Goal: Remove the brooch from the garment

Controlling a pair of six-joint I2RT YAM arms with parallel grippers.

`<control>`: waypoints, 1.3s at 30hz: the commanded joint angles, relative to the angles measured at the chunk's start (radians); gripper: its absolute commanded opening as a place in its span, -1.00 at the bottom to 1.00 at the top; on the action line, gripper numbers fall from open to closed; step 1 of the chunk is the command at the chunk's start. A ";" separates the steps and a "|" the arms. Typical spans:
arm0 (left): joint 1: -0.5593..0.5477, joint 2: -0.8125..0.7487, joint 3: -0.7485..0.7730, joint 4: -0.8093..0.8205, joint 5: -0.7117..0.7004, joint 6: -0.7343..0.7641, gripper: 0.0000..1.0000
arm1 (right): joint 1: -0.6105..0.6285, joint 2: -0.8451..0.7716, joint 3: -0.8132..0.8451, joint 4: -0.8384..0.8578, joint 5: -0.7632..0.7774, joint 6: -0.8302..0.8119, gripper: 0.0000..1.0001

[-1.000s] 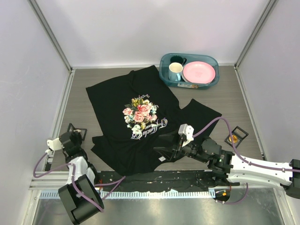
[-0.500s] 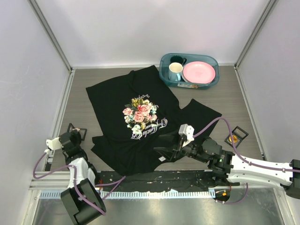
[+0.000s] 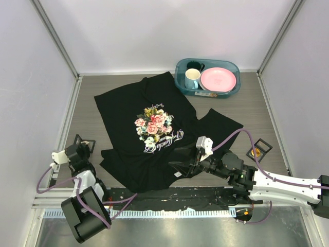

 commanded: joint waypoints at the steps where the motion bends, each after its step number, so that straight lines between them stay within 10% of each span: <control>1: 0.005 -0.012 -0.028 0.054 0.007 -0.003 -0.99 | -0.001 -0.012 0.002 0.047 -0.011 0.011 0.30; 39: 0.005 0.106 -0.044 0.202 0.000 -0.006 -1.00 | -0.001 -0.007 -0.001 0.055 -0.023 0.014 0.30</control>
